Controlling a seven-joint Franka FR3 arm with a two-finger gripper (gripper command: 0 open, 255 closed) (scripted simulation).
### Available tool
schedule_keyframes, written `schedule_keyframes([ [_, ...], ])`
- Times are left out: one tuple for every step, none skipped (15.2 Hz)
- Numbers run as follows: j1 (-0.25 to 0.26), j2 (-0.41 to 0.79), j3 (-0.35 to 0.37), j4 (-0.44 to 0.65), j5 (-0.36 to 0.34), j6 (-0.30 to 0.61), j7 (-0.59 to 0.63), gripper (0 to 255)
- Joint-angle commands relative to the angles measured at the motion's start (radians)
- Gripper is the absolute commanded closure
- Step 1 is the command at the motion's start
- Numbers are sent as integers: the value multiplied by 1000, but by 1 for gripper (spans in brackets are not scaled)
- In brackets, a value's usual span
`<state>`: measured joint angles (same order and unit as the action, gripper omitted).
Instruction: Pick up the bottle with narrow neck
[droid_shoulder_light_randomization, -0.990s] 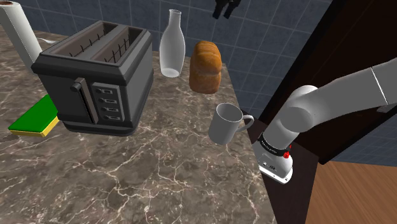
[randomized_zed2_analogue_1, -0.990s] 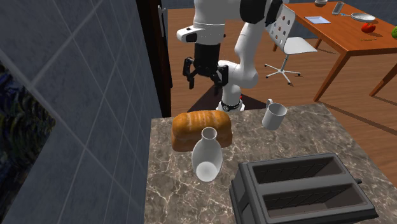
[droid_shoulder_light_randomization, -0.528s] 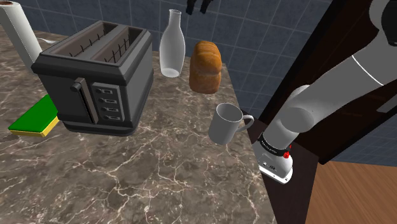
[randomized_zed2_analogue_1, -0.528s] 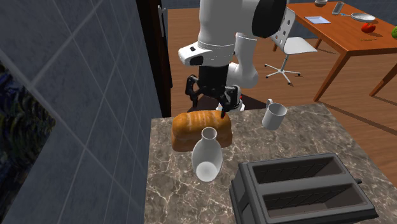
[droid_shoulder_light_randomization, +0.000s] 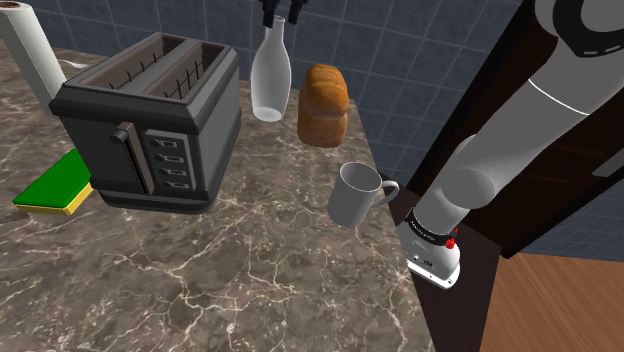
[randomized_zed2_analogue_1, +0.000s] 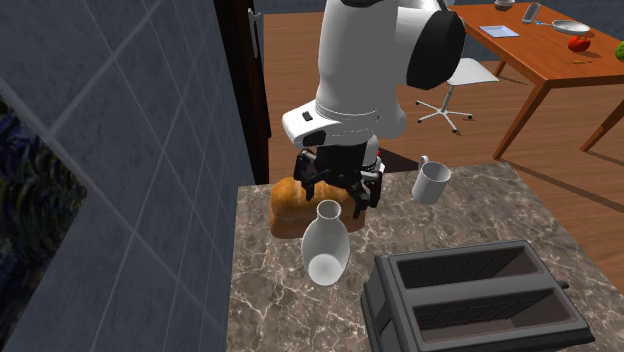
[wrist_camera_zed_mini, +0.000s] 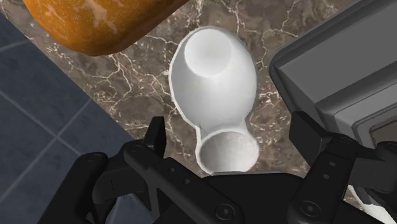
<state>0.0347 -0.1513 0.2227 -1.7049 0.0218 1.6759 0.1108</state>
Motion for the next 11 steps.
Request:
schedule_keyframes([
  [0, -6, -1, -32, 1, 27, -2, 0],
  [0, -9, -1, -49, 2, 41, -2, 0],
  [0, -12, -1, -66, 3, 54, -3, 0],
  [0, -14, -1, -76, 3, 62, -3, 0],
  [0, -14, -1, -76, 3, 62, -3, 0],
  [0, -15, -1, -78, 3, 64, -3, 255],
  [0, -15, -1, -79, 3, 64, -3, 255],
  [0, -15, -1, -79, 3, 64, -3, 255],
  [0, -16, -1, -79, 3, 64, -4, 255],
  [0, -16, -1, -80, 3, 64, -4, 255],
  [0, -17, -1, -81, 4, 65, -3, 255],
])
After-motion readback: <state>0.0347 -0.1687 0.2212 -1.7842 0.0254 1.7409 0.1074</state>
